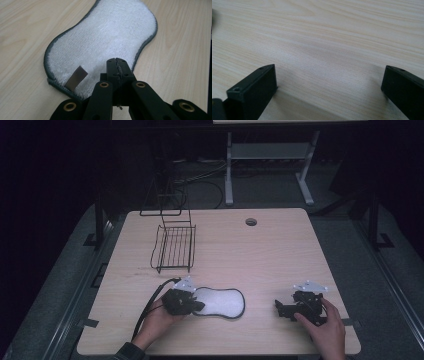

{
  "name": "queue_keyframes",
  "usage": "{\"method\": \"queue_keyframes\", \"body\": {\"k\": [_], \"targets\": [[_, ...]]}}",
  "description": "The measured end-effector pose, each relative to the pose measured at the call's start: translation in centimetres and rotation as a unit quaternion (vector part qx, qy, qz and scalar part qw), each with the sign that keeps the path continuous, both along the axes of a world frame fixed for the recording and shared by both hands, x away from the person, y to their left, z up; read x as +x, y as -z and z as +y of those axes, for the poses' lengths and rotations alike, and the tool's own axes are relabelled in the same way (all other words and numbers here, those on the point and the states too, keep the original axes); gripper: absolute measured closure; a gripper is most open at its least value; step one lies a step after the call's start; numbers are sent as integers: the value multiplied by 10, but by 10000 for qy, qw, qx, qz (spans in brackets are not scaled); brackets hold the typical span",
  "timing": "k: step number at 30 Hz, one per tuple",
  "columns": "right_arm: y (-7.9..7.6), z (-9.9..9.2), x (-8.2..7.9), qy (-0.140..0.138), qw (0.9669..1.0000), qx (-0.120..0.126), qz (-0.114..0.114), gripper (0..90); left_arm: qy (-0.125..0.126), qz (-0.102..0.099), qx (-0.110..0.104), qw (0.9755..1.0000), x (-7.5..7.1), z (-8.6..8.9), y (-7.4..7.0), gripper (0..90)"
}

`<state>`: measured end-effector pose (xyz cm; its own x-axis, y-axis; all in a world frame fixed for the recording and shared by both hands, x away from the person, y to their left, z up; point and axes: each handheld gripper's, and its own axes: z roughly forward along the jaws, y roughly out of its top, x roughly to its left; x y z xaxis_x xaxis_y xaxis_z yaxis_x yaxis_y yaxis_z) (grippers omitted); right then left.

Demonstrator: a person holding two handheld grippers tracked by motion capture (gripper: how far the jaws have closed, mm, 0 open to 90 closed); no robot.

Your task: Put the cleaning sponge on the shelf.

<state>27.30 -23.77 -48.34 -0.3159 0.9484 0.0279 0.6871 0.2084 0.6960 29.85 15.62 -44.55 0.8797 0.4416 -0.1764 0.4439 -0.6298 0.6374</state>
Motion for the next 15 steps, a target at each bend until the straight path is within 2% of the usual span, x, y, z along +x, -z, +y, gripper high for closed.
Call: {"method": "queue_keyframes", "body": {"k": [5,15], "targets": [[0,0,0,0,10000,0,-1,0,-121,-52,60,9999,5,9,0,898],[0,0,0,0,10000,0,0,0,-530,-114,89,9985,13,29,-1,898]]}}
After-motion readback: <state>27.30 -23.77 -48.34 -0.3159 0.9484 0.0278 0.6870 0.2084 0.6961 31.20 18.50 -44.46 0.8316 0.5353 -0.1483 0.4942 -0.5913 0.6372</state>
